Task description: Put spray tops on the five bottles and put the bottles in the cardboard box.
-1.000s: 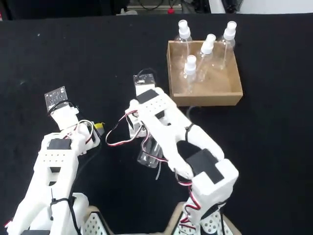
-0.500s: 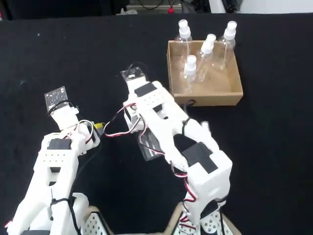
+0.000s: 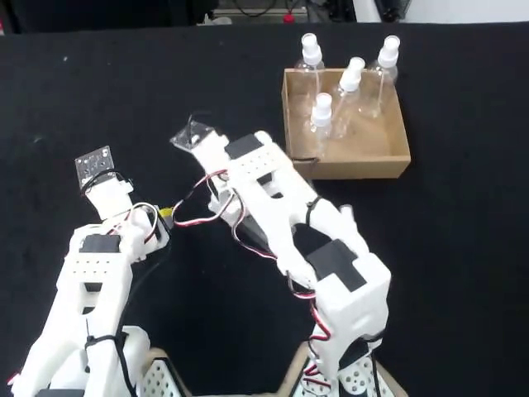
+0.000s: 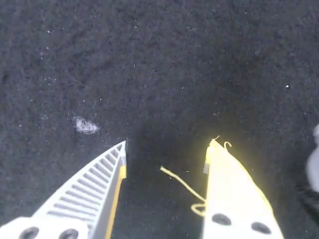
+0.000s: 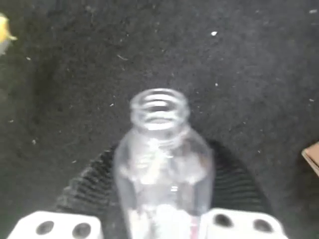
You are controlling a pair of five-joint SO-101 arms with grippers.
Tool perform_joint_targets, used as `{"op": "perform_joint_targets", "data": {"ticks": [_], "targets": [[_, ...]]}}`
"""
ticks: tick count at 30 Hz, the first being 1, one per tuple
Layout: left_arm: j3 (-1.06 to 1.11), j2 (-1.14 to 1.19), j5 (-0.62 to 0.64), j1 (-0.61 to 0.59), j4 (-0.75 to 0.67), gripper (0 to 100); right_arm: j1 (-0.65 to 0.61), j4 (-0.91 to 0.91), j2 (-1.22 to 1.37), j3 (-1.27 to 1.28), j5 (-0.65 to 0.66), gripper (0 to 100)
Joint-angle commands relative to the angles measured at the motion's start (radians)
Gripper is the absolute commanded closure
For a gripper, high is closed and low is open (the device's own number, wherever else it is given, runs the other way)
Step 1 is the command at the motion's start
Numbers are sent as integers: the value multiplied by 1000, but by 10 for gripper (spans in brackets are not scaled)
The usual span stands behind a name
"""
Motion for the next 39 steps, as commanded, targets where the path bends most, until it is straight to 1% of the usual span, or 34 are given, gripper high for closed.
{"op": "perform_joint_targets", "data": {"ticks": [1,6,10,12,14,18,20,26,30,32,34,39], "targets": [[-15,-25,9,13,-20,755,-8,80,-27,-110,-17,648],[-15,-25,9,13,-20,755,-6,184,-24,-188,-28,652],[-16,-25,9,13,-20,755,-3,190,-27,-193,-114,649],[-16,-25,9,13,-20,755,-3,164,-27,-186,-135,649],[-16,-25,9,13,-20,755,-3,126,-22,-180,-127,650],[-16,-25,9,13,-20,755,23,66,-18,-171,12,652],[-16,-25,9,13,-20,755,37,68,-18,-170,54,652],[-16,-25,9,13,-20,755,61,51,12,-114,60,652],[-16,-25,9,13,-20,755,60,-54,48,-62,-35,652],[-16,-25,9,13,-20,755,60,-98,51,-47,-43,655],[-16,-25,9,13,-20,755,60,-130,51,-39,-43,684],[-16,-25,9,13,-20,755,63,-135,56,-36,-43,787]]}}
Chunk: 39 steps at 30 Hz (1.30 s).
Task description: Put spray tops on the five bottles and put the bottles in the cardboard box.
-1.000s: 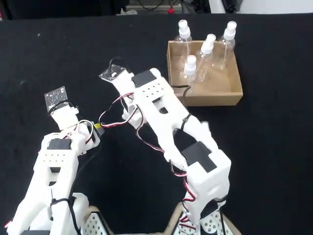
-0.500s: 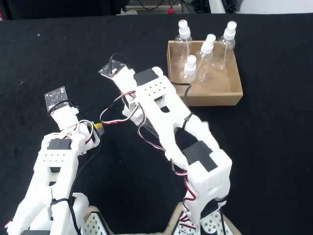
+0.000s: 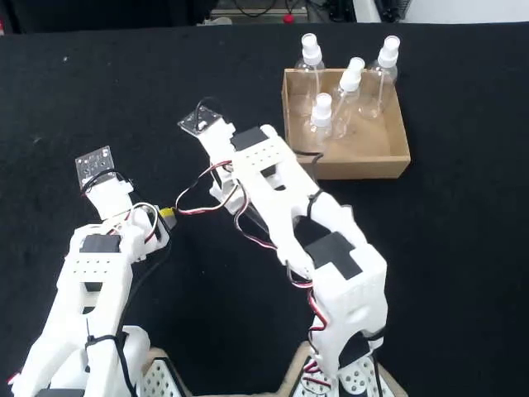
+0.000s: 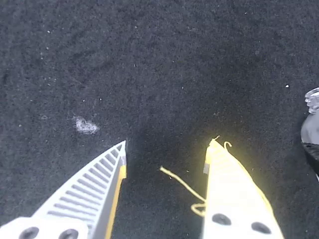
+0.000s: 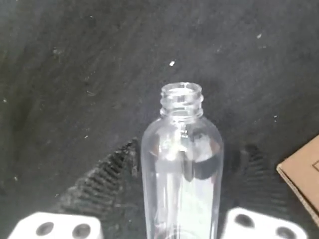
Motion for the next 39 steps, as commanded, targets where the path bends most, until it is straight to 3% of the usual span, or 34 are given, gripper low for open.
{"op": "perform_joint_targets", "data": {"ticks": [1,12,18,26,32,36,39], "targets": [[-18,-25,9,13,-20,755,20,-14,-7,2,-9,797],[-19,-25,9,13,-20,755,-52,52,-136,28,-77,797],[-19,-25,9,13,-20,755,-60,-120,-151,151,-89,789],[-19,-25,9,13,-20,755,-61,-68,-151,148,-87,577],[-19,-25,9,13,-20,755,-61,72,-148,51,-89,575],[-19,-25,9,13,-20,755,-63,66,-142,64,-84,579],[-19,-25,9,13,-20,755,-68,2,-142,102,-87,664]]}}
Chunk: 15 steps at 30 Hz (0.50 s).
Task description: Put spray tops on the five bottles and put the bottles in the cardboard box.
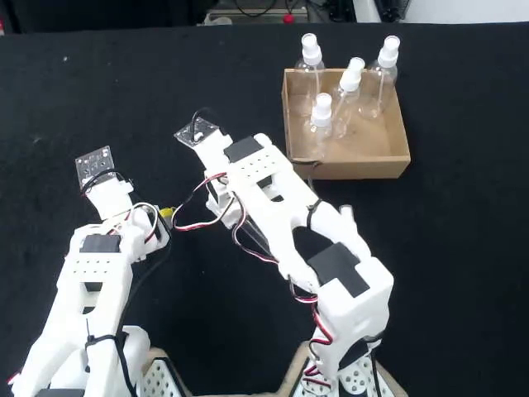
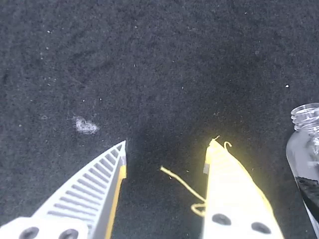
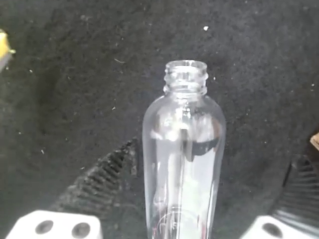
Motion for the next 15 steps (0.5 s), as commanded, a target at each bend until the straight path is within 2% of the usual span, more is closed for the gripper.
{"op": "perform_joint_targets", "data": {"ticks": [1,4,15], "targets": [[-19,-25,9,13,-20,755,-12,-77,-45,7,-8,702],[-18,-25,9,13,-20,755,-6,-120,-45,24,-8,766],[-18,-25,9,12,-20,755,-12,-127,-45,65,-8,747]]}}
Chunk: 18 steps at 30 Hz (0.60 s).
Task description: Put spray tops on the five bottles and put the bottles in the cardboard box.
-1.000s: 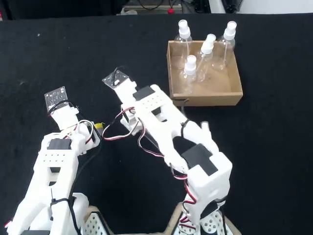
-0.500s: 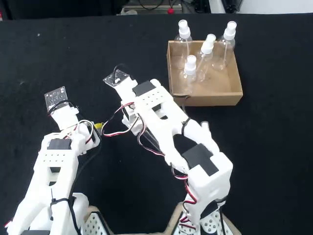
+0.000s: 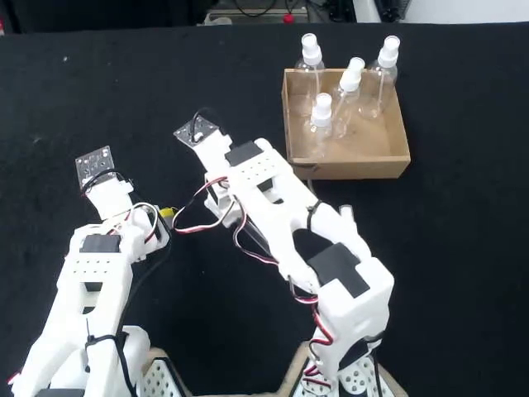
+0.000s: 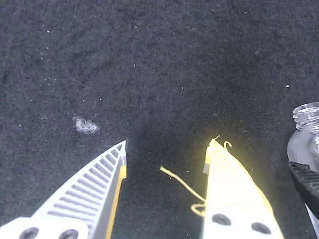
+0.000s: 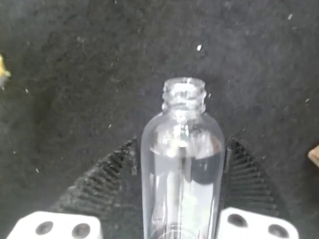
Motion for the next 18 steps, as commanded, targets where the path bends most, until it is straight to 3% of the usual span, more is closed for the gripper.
{"op": "perform_joint_targets", "data": {"ticks": [1,6,12,18], "targets": [[-18,-25,9,12,-20,755,-11,-23,-45,4,-6,747],[-18,-25,9,12,-20,755,-6,-23,-45,2,-6,758],[-18,-25,9,10,-20,755,14,-11,-54,2,-6,904],[-18,-25,9,12,-20,755,86,222,-208,-166,-6,910]]}}
